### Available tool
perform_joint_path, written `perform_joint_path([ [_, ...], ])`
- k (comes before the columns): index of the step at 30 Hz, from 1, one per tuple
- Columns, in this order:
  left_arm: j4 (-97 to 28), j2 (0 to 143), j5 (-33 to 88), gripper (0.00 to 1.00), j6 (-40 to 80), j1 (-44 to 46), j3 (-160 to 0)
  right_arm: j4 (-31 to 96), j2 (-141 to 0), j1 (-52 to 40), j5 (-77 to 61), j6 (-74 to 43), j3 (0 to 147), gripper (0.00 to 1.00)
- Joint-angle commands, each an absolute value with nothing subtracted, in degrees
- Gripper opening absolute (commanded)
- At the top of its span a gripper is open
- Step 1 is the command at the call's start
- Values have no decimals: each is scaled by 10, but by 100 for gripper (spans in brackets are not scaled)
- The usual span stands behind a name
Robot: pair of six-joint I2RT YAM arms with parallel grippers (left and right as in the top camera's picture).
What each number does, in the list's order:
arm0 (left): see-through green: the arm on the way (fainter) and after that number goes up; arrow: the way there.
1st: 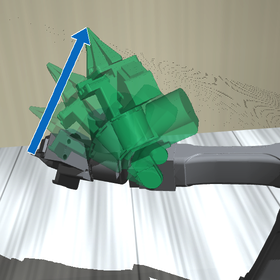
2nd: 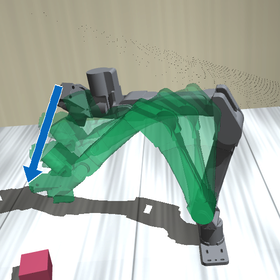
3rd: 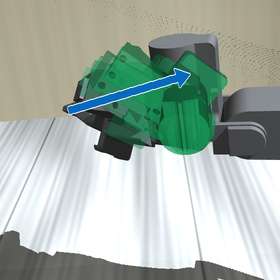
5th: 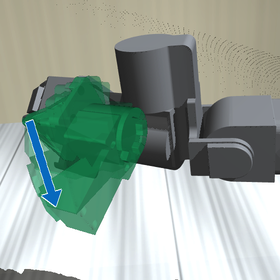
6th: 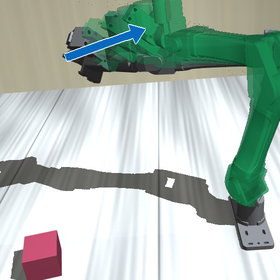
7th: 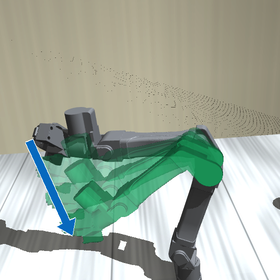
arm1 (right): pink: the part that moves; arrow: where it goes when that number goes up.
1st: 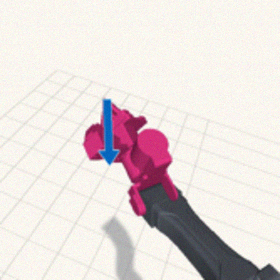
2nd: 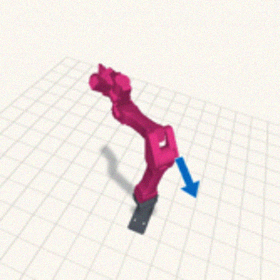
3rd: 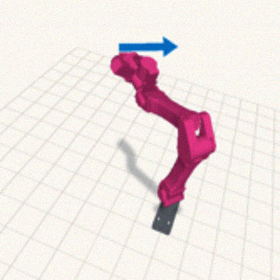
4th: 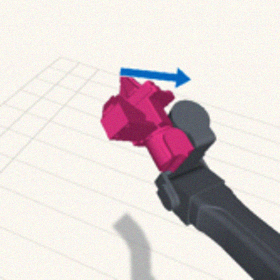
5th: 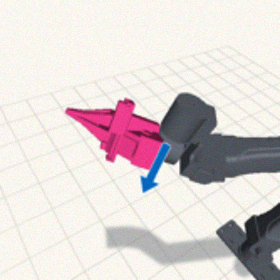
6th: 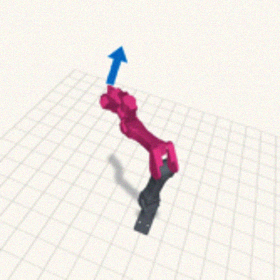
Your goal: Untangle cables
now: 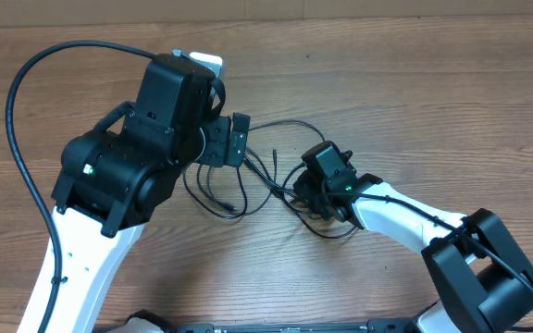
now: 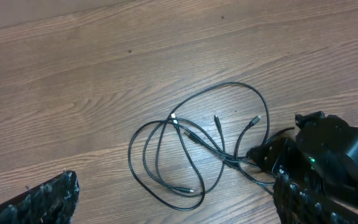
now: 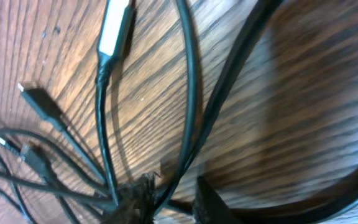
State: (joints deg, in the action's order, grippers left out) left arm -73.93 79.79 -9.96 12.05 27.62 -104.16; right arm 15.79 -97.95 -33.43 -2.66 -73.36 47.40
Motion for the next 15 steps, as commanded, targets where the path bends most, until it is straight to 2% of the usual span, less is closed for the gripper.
perform_joint_path([
  [1, -739, 799, -109, 100, 124, 273, -1044, 159, -984, -337, 0, -730, 470, 14],
  [4, -739, 799, -109, 100, 124, 273, -1044, 160, -985, -337, -1, -730, 470, 4],
  [12, -739, 799, -109, 100, 124, 273, -1044, 141, -984, -337, -22, -730, 470, 4],
  [15, -739, 799, -109, 99, 124, 273, -1044, 100, -982, -336, -68, -692, 472, 4],
])
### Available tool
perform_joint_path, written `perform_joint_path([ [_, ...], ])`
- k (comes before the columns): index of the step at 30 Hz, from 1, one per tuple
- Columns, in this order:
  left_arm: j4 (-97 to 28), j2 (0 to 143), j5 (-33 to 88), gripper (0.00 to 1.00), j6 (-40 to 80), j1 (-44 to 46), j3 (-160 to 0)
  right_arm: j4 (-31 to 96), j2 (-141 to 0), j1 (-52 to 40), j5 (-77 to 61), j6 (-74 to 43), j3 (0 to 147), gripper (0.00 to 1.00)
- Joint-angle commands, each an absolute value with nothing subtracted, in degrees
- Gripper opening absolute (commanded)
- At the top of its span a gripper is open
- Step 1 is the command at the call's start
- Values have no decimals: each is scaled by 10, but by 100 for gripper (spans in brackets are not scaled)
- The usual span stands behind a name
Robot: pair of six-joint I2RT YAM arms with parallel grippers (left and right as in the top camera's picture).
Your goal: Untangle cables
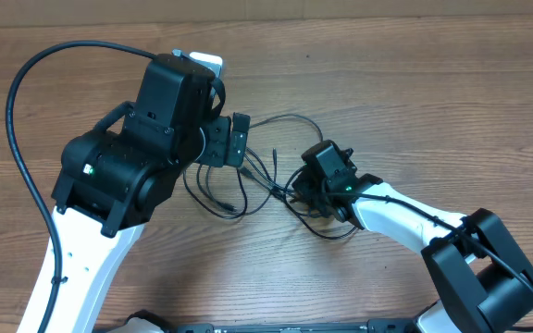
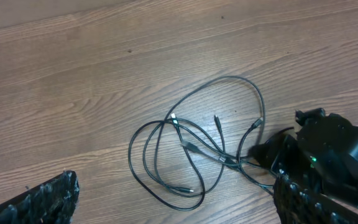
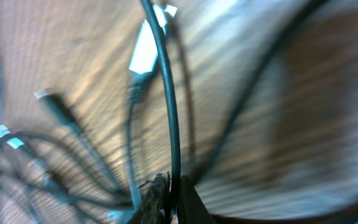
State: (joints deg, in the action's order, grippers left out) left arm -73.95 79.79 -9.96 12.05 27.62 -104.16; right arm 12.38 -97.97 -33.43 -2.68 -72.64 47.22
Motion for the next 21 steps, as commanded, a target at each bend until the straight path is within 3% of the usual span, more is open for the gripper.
perform_joint_path([
  [1, -739, 799, -109, 100, 124, 273, -1044, 88, -980, -335, -83, -675, 476, 4],
  [14, -739, 799, -109, 99, 124, 273, -1044, 86, -837, -328, -95, -505, 563, 4],
  [21, -739, 799, -109, 100, 124, 273, -1044, 191, -743, -327, 47, -461, 612, 4],
])
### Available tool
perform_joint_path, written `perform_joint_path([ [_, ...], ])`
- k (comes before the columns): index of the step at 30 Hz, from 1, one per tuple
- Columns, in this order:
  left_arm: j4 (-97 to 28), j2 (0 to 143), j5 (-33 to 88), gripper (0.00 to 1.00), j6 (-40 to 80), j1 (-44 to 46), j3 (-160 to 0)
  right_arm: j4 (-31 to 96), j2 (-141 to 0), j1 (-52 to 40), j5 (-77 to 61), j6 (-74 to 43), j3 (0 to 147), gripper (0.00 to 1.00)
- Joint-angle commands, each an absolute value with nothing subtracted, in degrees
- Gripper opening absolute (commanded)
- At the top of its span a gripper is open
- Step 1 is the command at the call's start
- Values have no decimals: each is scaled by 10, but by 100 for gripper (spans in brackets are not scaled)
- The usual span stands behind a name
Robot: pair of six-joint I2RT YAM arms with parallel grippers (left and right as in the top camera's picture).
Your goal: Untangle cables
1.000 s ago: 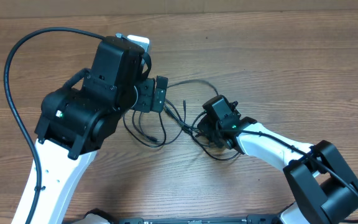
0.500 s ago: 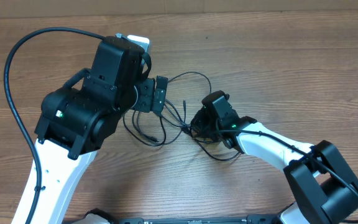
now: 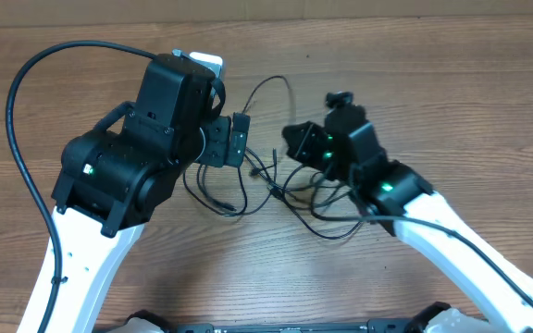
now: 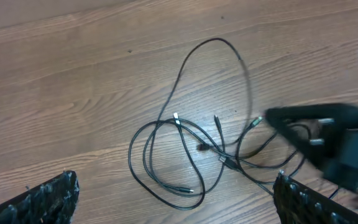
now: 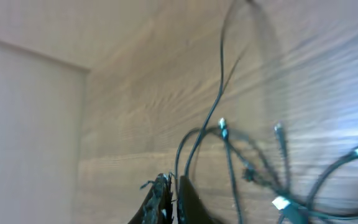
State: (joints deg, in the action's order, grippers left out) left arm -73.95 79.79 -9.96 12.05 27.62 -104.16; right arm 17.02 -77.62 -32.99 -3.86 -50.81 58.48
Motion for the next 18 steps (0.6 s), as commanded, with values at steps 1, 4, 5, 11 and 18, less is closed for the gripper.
perform_joint_path([
  [1, -739, 799, -109, 100, 124, 273, -1044, 207, -731, -327, 64, -446, 622, 4],
  [4, -739, 799, -109, 100, 124, 273, -1044, 238, -703, -327, 91, -422, 652, 4],
  [5, -739, 799, -109, 100, 124, 273, -1044, 242, -695, -326, 90, -411, 662, 4],
  [11, -739, 799, -109, 99, 124, 273, -1044, 282, -688, -303, 101, -400, 675, 24],
  [18, -739, 799, -109, 100, 124, 273, -1044, 322, -776, -276, 41, -401, 675, 80],
])
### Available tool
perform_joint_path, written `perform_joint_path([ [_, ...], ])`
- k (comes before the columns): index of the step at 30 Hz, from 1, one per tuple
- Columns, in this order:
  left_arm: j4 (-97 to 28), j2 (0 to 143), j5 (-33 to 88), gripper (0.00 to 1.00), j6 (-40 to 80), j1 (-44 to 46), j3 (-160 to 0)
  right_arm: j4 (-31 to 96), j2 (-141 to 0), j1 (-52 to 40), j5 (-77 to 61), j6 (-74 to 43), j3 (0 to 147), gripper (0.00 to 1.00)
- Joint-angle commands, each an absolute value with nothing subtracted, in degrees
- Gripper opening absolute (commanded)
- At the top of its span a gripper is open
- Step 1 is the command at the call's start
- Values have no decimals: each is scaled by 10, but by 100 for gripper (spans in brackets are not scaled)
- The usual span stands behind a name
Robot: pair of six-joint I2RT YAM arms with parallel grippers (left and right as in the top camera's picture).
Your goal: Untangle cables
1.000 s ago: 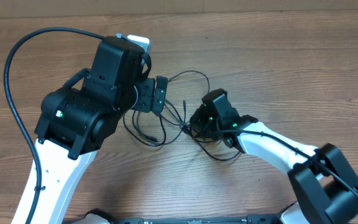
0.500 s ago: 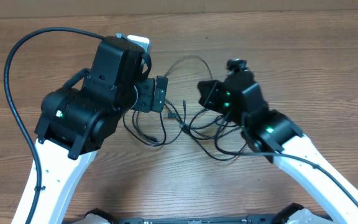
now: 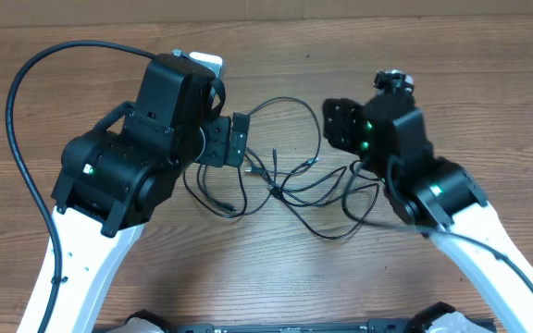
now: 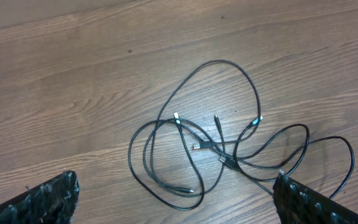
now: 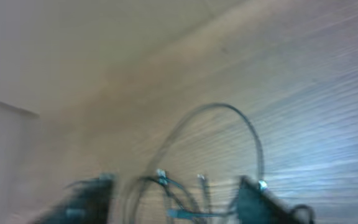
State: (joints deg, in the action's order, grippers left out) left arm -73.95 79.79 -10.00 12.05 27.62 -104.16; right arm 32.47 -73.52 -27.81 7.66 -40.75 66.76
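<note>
A tangle of thin black cables [image 3: 285, 180] lies on the wooden table between both arms; in the left wrist view the cables [image 4: 216, 143] spread in several loops with small plugs showing. My left gripper [image 4: 176, 199] hovers open above the tangle's left side, with nothing between its fingers [image 4: 48, 199]. In the overhead view the left gripper [image 3: 237, 139] sits over the left loops. My right gripper [image 3: 333, 125] is raised above the tangle's right side. Its own view is blurred, but the right gripper [image 5: 173, 202] shows open and empty.
A white object [image 3: 202, 61] peeks out behind the left arm near the far side. The left arm's thick black hose [image 3: 21, 120] arcs over the table's left part. Bare wood surrounds the cables on all sides.
My right gripper was shut on a cable strand held up over the tangle; now it is open, higher and further right. The strand lies on the table, loops spread more rightward.
My right gripper stood low at the tangle's right edge with strands at its fingers, then shut on one strand. Then it held that strand raised and stretched toward the far side. Now the strand is let go, the tangle looser. The left arm stayed still.
</note>
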Motion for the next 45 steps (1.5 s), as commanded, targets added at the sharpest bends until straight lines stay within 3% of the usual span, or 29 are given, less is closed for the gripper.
perform_joint_path([
  [1, -739, 799, -109, 100, 124, 273, -1044, 319, -796, -276, 26, -406, 675, 95],
  [2, -739, 799, -109, 100, 124, 273, -1044, 314, -811, -276, 11, -407, 675, 100],
  [8, -739, 799, -109, 99, 124, 273, -1044, 244, -937, -276, -124, -418, 675, 100],
  [16, -739, 799, -109, 100, 124, 273, -1044, 208, -1015, -280, -121, -698, 675, 99],
  [23, -739, 799, -109, 99, 124, 273, -1044, 188, -1045, -310, -114, -752, 675, 81],
  [32, -739, 799, -109, 100, 124, 273, -1044, 255, -1047, -342, -37, -784, 673, 74],
  [37, -739, 799, -109, 100, 124, 273, -1044, 245, -1050, -342, -22, -819, 649, 66],
  [45, -739, 799, -109, 100, 124, 273, -1044, 208, -1080, -346, -28, -847, 636, 62],
])
